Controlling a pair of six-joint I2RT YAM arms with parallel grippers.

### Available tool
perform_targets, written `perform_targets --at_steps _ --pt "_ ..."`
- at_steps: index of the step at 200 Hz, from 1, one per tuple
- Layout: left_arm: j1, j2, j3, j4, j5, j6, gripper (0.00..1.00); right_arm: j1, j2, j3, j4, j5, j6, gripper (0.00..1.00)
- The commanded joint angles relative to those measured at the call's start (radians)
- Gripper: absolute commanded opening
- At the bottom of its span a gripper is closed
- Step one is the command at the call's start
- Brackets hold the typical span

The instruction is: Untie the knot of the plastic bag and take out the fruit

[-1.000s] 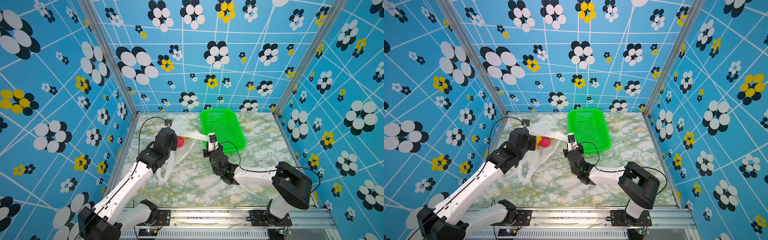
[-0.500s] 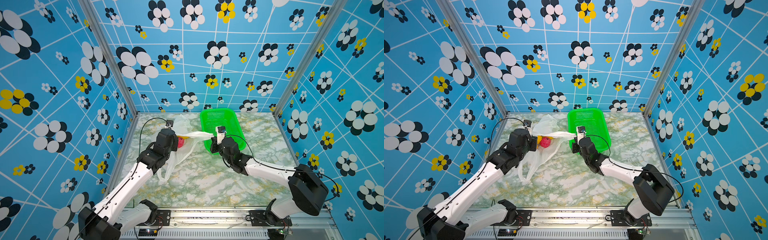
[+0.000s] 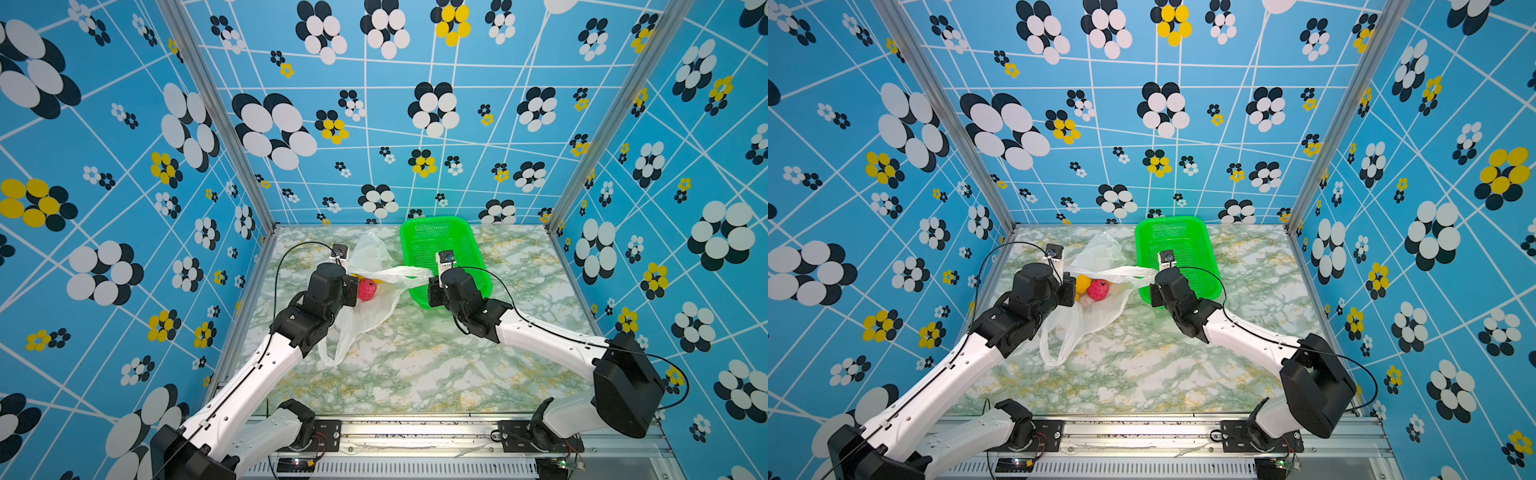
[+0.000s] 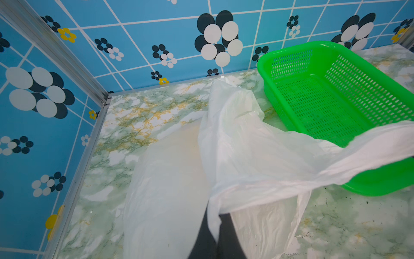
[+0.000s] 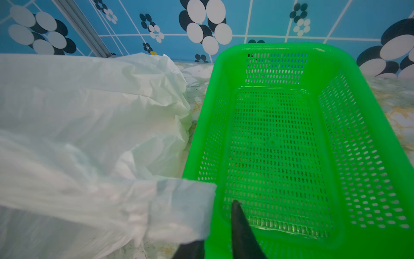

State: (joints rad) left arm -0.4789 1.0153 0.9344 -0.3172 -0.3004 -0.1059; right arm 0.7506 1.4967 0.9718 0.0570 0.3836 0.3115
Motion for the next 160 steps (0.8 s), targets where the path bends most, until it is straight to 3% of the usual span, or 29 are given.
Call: perform_targets --at_steps 1,48,107,140,160 --pt "0.010 -0.023 -0.002 0.061 0.043 -0.035 0.00 -0.030 0.028 0.037 -0.080 0.007 0.014 0.38" --pt "0.009 0.031 0.045 0.010 -0.092 -0.130 0.00 -0.034 -0.096 -0.081 0.044 -0.067 -0.014 0.70" --pt "0.009 0.126 0.159 -0.110 -0.152 -0.231 0.00 -0.013 -0.405 -0.238 0.092 -0.195 -0.074 0.73" --pt "0.010 0.166 0.201 -0.155 -0.190 -0.229 0.00 0.109 -0.588 -0.332 0.130 -0.173 -0.189 0.79" --pt "0.007 0.171 0.187 -0.134 -0.185 -0.236 0.00 0.197 -0.635 -0.352 0.157 -0.221 -0.245 0.80"
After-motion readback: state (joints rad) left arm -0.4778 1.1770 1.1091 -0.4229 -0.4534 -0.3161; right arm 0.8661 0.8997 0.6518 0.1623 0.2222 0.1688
